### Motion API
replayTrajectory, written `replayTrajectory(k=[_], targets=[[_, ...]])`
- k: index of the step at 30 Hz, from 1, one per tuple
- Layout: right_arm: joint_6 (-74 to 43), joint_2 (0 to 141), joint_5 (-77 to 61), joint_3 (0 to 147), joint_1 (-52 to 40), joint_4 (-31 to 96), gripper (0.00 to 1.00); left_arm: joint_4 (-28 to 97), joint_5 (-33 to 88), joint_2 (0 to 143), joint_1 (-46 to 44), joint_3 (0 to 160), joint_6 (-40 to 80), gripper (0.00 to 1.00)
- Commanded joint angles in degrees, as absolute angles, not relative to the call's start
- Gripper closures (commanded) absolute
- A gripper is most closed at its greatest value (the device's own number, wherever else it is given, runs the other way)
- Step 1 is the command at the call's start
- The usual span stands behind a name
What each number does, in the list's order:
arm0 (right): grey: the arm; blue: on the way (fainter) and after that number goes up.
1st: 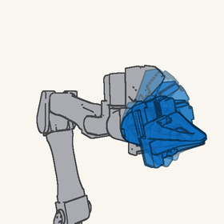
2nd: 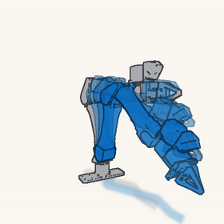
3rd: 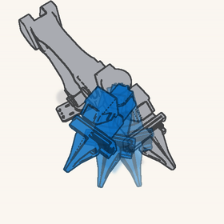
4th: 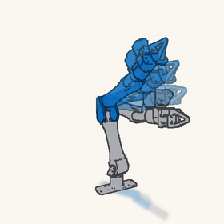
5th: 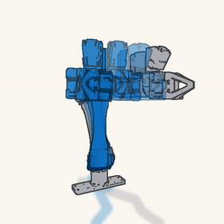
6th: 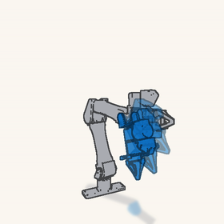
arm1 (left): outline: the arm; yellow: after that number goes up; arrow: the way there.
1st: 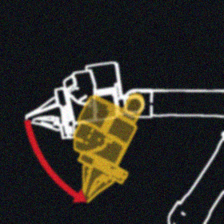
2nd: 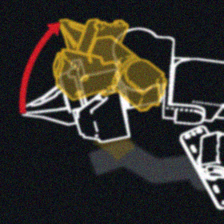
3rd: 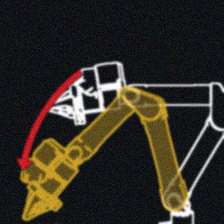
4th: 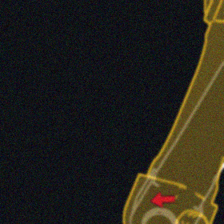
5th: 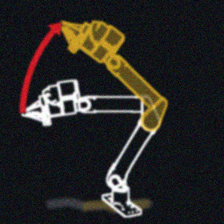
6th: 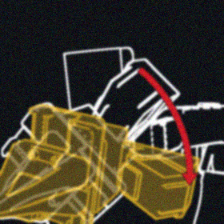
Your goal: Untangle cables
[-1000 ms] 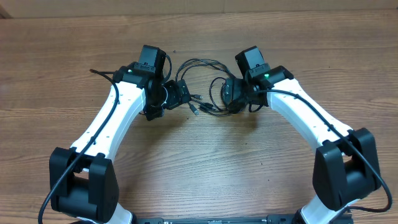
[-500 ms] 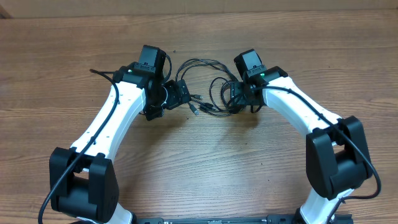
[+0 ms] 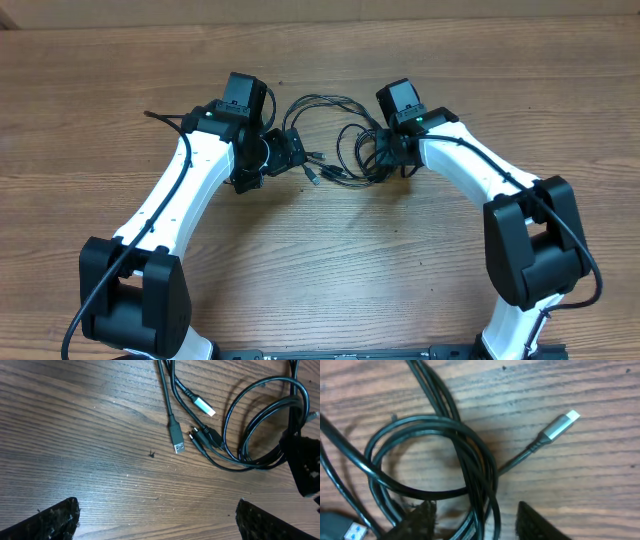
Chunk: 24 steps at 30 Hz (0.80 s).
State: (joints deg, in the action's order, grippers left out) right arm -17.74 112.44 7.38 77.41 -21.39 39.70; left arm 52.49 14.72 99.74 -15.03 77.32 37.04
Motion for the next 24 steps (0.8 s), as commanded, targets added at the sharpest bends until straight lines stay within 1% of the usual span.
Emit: replayTrajectory(k=[1,2,6,9,14,15,22,24], targets=[[-17.5,115.1,6.7,77.2,-21.2,38.6,0.55,52.4,14.3,98.3,-15.4,78.1,35.7,0.0],[-17.5,115.5,6.4,77.2,-21.2,38.5,0.55,52.4,14.3,98.3,-15.4,78.1,35.7,0.0],[-17.5,116.0,6.3,77.2,-21.2,38.4,0.75,52.5,14.3,98.3,-15.4,78.1,35.7,0.0],[-17.5,116.0,6.4,77.2,-21.1,38.4,0.8,52.4,14.3,98.3,-15.4,78.1,35.7,0.0],[-17.5,116.0,6.3,77.2,-21.1,38.4,0.94,52.4,14.3,98.3,-15.4,78.1,35.7,0.0],[-17.5,116.0,6.3,77.2,-21.1,38.4,0.96,52.4,14.3,98.3,-15.4,78.1,35.7,0.0],[-17.5,113.5,5.0,79.0,-21.1,42.2,0.96,52.4,14.3,98.3,-15.4,78.1,35.7,0.0],[-17.5,111.7,4.8,79.3,-21.1,42.4,0.96,52.3,14.4,98.3,-15.3,78.1,33.8,0.0]])
